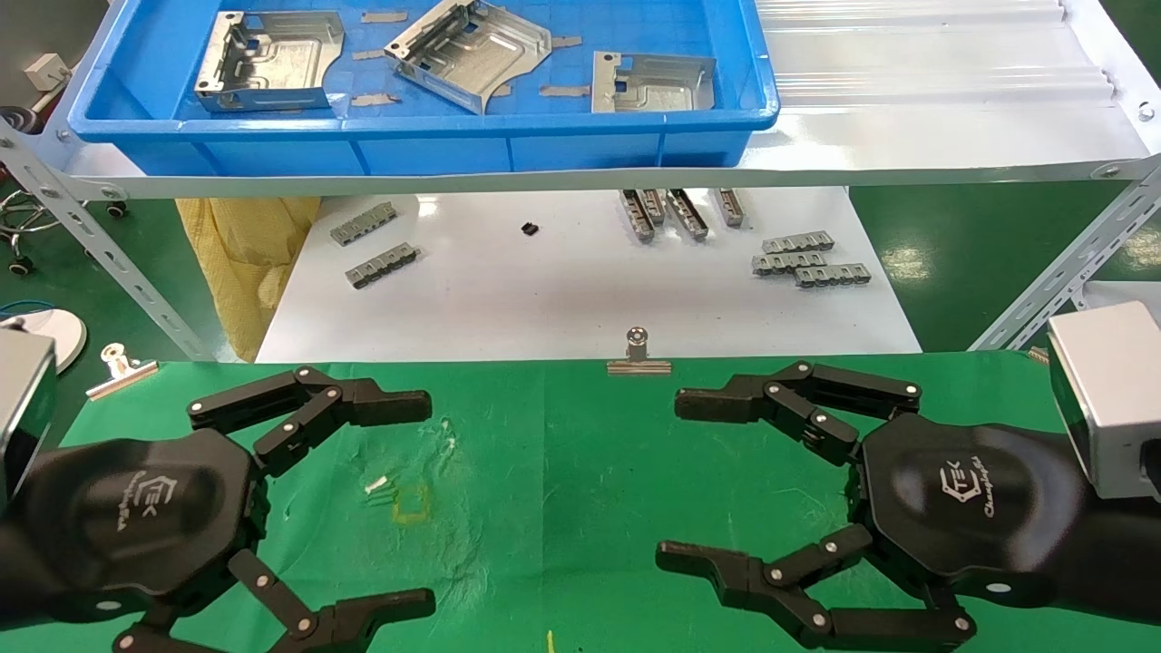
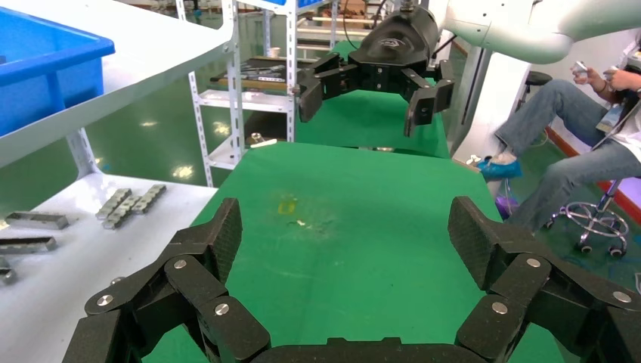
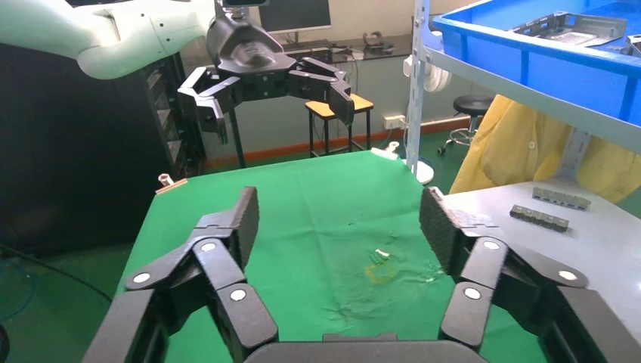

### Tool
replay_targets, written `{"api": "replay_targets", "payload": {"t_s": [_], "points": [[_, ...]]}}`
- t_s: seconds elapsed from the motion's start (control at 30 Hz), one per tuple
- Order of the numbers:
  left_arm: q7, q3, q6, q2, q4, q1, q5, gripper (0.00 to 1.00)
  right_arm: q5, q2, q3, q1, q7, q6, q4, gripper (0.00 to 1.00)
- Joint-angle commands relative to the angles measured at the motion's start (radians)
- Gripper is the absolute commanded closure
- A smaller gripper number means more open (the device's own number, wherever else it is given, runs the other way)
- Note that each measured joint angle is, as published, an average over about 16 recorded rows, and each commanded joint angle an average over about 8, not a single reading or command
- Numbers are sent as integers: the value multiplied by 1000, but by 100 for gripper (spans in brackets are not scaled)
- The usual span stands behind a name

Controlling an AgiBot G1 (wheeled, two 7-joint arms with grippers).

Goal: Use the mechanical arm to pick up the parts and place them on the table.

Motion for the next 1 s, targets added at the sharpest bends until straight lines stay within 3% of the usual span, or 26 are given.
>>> {"api": "replay_targets", "payload": {"t_s": [0.03,0.7,0.83,1.0], "points": [[0,0,0,0,0,0,0,0,0,0,0,0,0,0,0,100],[-4,-1,-2,-1,-3,-13,3,0,0,0,0,0,0,0,0,100],[-22,6,-23,8,-7,-76,38,0,0,0,0,0,0,0,0,100],[-43,31,-102,71,18,-245,148,0,0,0,0,0,0,0,0,100]]}}
